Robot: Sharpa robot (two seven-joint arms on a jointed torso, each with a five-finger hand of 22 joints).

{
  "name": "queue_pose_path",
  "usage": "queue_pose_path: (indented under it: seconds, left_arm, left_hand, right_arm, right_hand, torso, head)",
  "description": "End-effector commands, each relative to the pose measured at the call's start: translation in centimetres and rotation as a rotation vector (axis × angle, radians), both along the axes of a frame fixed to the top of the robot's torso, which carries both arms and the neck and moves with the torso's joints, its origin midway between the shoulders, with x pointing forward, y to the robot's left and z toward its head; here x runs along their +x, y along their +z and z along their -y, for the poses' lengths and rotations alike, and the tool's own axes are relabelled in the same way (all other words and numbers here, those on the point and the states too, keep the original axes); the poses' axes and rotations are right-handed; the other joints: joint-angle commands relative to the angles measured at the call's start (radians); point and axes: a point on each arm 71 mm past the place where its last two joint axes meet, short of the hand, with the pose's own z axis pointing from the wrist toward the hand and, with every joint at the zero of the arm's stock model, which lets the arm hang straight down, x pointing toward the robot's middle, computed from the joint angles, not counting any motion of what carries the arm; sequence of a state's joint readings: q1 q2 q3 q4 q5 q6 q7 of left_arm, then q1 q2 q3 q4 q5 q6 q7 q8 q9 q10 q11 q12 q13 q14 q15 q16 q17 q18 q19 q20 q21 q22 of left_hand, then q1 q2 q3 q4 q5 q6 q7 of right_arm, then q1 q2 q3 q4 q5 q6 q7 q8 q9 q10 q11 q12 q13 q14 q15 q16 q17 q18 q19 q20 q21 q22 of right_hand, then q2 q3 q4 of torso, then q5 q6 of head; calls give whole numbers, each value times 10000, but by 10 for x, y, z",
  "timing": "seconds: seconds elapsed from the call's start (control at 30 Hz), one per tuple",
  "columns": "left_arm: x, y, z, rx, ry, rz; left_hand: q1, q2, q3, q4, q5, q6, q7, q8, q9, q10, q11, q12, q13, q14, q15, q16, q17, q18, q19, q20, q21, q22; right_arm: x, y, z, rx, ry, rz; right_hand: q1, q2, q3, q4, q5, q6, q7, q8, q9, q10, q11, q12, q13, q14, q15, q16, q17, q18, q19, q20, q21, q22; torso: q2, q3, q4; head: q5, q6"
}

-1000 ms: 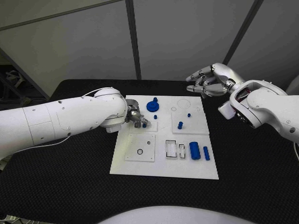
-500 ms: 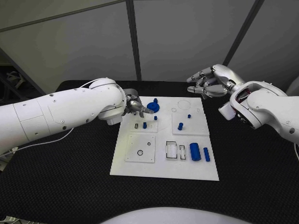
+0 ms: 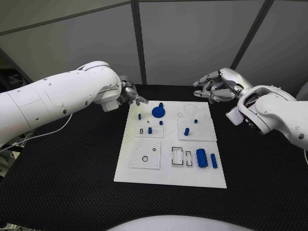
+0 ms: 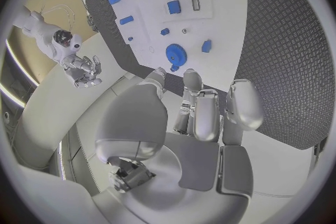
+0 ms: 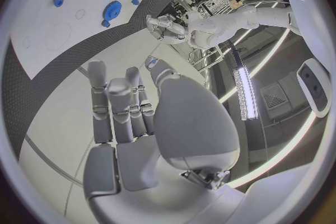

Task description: Assemble the parts on the task board

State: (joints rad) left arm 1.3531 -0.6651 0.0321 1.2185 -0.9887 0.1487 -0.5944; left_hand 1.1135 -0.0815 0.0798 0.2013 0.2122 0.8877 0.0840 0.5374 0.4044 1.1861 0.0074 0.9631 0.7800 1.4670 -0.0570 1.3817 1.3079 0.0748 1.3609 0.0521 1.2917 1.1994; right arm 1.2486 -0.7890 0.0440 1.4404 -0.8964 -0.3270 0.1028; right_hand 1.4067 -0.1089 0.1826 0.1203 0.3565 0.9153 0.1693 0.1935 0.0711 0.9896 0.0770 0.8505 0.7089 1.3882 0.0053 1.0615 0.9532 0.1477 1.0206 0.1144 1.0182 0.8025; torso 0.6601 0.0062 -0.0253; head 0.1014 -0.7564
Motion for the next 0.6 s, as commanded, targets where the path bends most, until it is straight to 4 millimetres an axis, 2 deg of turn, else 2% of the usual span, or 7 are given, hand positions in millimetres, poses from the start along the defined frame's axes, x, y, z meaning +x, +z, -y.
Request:
queue_pose_path:
  seconds: [0.03,0.2,0.3,0.4,0.6]
  left_arm:
    - [6,-2,0,360,-494,-366]
    - [14,-11,-3,901,-474,-668]
    - [16,-17,-4,1151,-459,-864]
    - [19,-24,-5,1392,-413,-1054]
    - [22,-35,-5,1560,-313,-1203]
  left_hand:
    - [114,10,-121,27,42,-3,48,-101,-64,-30,63,60,10,428,71,-29,594,125,-9,77,-30,28]
    - [80,36,-321,153,31,89,55,-212,-176,-1,69,128,18,440,85,0,620,112,40,98,13,103]
    - [61,69,-419,228,29,144,52,-263,-229,14,69,161,21,447,86,15,634,107,62,103,32,137]
    - [9,120,-600,370,28,231,47,-340,-313,27,66,203,13,453,85,30,646,101,89,106,51,178]
    - [-25,168,-751,488,27,322,33,-385,-370,62,57,268,42,464,79,53,668,92,121,103,81,229]
  right_arm:
    - [0,1,-1,0,96,32]
    - [0,1,-3,5,124,27]
    - [0,1,-3,6,132,26]
    - [0,1,-4,15,148,32]
    - [0,1,-5,27,180,40]
  right_hand:
    - [-5,-105,5,60,69,-48,-37,57,-12,-38,6,-30,-9,-50,-19,-62,2,157,-96,8,-31,-9]
    - [-5,-105,5,60,69,-48,-37,57,-12,-38,6,-30,-9,-50,-19,-62,2,157,-96,8,-31,-9]
    - [2,-100,10,62,76,-50,-38,60,-11,-37,5,-31,-16,-45,-20,-69,5,155,-83,8,-34,-5]
    - [2,-100,10,62,76,-50,-38,60,-11,-37,5,-31,-16,-45,-20,-69,5,155,-83,8,-34,-5]
    - [2,-100,10,62,76,-50,-38,60,-11,-37,5,-31,-16,-45,-20,-69,5,155,-83,8,-34,-5]
  torso:
    - [5,-5,-17]
    - [6,-4,-29]
    - [7,-12,-14]
    - [4,-2,-8]
    - [7,-14,-27]
  head:
    - [5,17]
    - [24,-1]
    - [22,-13]
    - [41,-29]
    - [73,-23]
